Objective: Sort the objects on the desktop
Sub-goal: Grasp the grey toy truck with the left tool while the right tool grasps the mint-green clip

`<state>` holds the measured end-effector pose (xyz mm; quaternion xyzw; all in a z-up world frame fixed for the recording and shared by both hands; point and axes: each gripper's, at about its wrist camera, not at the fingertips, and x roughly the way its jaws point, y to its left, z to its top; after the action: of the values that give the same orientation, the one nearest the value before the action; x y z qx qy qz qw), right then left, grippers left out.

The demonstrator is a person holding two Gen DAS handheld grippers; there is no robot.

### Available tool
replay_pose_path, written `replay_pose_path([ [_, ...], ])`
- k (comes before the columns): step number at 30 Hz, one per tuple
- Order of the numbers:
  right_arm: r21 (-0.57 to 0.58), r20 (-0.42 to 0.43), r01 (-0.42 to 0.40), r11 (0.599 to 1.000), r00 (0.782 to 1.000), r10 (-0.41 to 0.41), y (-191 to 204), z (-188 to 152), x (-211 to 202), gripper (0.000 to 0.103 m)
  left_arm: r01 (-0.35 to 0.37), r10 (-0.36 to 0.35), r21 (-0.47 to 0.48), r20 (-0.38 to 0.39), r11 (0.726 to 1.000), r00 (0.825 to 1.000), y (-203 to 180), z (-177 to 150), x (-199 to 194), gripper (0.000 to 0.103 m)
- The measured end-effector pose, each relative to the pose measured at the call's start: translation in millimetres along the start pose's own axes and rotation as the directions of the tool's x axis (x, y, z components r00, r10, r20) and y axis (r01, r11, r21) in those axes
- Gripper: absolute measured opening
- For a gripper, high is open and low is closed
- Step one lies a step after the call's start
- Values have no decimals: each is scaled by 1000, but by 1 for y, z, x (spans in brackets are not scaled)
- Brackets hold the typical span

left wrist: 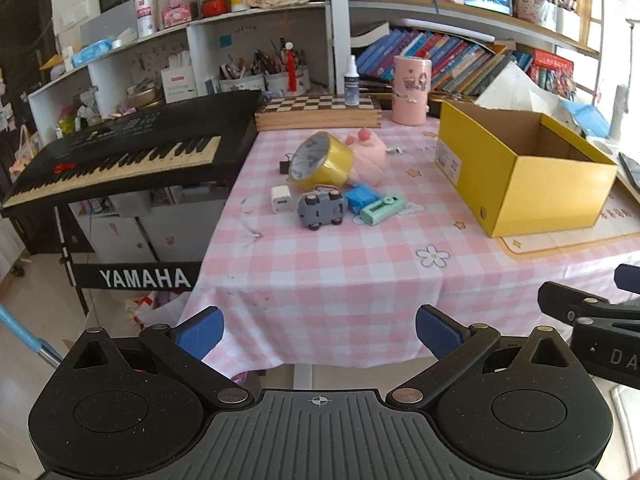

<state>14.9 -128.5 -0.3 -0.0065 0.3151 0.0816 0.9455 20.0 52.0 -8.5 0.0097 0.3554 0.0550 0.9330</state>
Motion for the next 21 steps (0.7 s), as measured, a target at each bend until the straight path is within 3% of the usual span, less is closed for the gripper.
replay_pose_path([
  [9,-65,-15,-85,994,996,84,14,19,38,84,-43,43,-52,6,998,999,14,17,24,102],
  [21,-201,-44,-195,960,981,190,30,57,102,84,-79,79,-78,-6,994,997,27,68,84,99],
])
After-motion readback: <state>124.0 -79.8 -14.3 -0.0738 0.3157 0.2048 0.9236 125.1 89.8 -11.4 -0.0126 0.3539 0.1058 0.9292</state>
